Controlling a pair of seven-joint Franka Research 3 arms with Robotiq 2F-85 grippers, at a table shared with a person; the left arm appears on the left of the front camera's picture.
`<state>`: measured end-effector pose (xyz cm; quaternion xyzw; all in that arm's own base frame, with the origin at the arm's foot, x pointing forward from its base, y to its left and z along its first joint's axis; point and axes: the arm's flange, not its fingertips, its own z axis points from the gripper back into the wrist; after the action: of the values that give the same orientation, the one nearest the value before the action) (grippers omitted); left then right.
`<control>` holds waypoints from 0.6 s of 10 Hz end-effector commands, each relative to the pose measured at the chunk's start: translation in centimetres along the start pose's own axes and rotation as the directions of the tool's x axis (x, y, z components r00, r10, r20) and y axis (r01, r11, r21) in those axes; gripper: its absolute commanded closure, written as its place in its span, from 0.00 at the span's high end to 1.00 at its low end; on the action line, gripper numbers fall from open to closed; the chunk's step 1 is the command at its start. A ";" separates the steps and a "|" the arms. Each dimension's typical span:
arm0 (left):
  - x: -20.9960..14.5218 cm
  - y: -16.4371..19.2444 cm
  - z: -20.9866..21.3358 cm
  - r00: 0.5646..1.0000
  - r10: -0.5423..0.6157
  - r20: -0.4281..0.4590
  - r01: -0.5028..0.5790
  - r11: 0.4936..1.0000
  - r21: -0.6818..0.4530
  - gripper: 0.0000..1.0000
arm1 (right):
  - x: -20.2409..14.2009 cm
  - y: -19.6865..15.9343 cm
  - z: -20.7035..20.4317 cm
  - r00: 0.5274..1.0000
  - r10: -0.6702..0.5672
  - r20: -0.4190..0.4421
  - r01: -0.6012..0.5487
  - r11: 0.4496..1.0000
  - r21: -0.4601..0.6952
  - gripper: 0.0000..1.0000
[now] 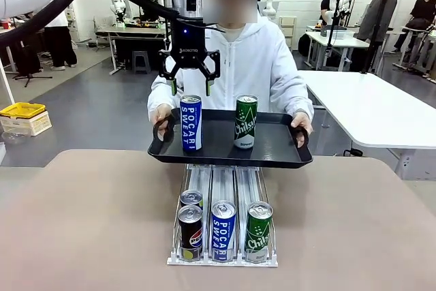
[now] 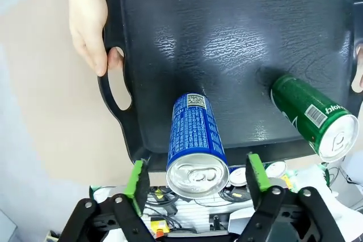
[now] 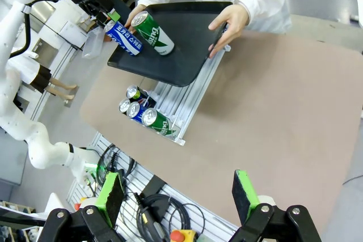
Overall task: Retrieve and hand over the desired beverage to the person.
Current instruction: Place the picked can on the Handle tray extended by the person.
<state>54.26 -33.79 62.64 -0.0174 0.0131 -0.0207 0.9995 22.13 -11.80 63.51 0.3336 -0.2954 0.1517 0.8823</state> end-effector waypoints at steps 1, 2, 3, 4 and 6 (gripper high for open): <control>0.3 -0.1 1.3 0.999 -0.032 0.002 0.032 0.999 0.015 1.00 | 0.2 -0.1 -0.1 1.000 0.012 0.005 -0.012 1.000 0.024 1.00; 0.2 -0.2 1.3 0.999 -0.033 0.001 0.033 0.999 0.016 1.00 | 0.2 -0.1 -0.1 1.000 0.012 0.005 -0.012 1.000 0.024 1.00; 0.1 -0.2 1.3 0.999 -0.034 -0.004 0.034 0.999 0.019 1.00 | 0.2 -0.1 -0.1 1.000 0.012 0.005 -0.012 1.000 0.024 1.00; -0.2 -0.1 1.6 0.999 -0.036 0.000 0.036 0.999 0.026 1.00 | 0.2 -0.1 -0.1 1.000 0.012 0.005 -0.012 1.000 0.024 1.00; -4.7 0.8 5.4 0.996 -0.078 0.053 0.076 0.996 0.037 1.00 | 0.2 -0.1 -0.1 1.000 0.012 0.005 -0.012 1.000 0.024 1.00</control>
<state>52.25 -33.58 65.76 -0.0171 0.0002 -0.0354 0.9992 22.14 -11.80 63.49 0.3336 -0.2952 0.1517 0.8823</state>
